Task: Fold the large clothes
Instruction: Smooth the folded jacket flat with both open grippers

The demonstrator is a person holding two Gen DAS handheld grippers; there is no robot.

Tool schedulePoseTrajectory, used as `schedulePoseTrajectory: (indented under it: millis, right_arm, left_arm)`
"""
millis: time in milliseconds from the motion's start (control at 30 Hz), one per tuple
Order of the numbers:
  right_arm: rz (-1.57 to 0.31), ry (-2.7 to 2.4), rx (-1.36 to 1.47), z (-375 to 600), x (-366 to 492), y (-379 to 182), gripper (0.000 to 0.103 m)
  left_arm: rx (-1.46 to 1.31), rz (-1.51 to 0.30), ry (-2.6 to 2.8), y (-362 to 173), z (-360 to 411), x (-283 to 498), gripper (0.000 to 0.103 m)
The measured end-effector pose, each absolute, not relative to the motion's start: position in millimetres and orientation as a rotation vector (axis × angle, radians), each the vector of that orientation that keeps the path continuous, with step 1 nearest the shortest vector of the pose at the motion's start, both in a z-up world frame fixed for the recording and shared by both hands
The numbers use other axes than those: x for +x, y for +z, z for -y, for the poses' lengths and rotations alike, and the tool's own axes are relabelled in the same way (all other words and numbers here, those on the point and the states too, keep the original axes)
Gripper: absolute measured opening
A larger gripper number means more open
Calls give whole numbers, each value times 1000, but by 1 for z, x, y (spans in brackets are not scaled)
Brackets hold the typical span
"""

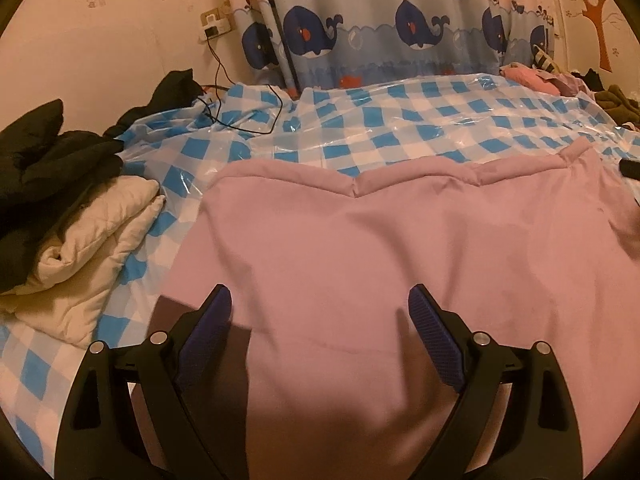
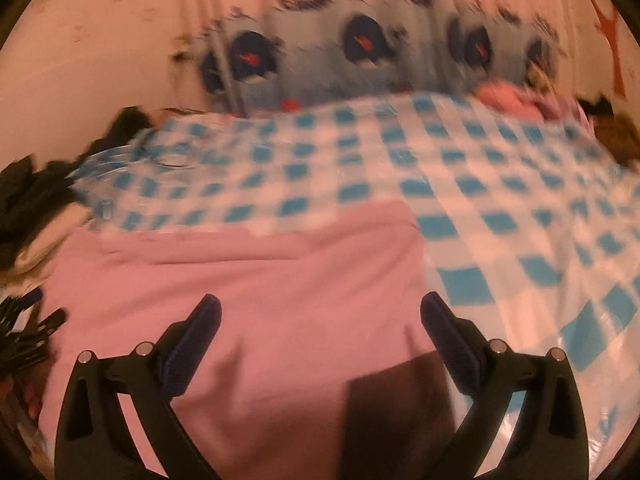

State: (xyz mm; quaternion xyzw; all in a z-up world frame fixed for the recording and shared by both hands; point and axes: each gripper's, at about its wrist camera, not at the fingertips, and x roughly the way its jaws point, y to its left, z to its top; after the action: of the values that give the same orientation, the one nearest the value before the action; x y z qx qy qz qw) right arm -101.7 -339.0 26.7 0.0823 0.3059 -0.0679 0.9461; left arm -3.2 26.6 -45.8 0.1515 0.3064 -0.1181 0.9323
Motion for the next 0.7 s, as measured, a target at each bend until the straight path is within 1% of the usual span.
schedulePoseTrajectory:
  millis: [133, 267, 367, 700]
  right_arm:
    - [-669, -55, 64, 299, -117, 24, 96]
    - [-758, -21, -26, 277, -120, -14, 96]
    - [-710, -7, 19, 283, -126, -27, 96]
    - [-697, -6, 7, 283, -127, -32, 96]
  left_arm:
    - [312, -624, -252, -42, -30, -17, 86]
    - [316, -627, -257, -43, -31, -22, 86]
    - [311, -638, -259, -46, -33, -21, 86]
    - [299, -642, -265, -51, -36, -17, 86]
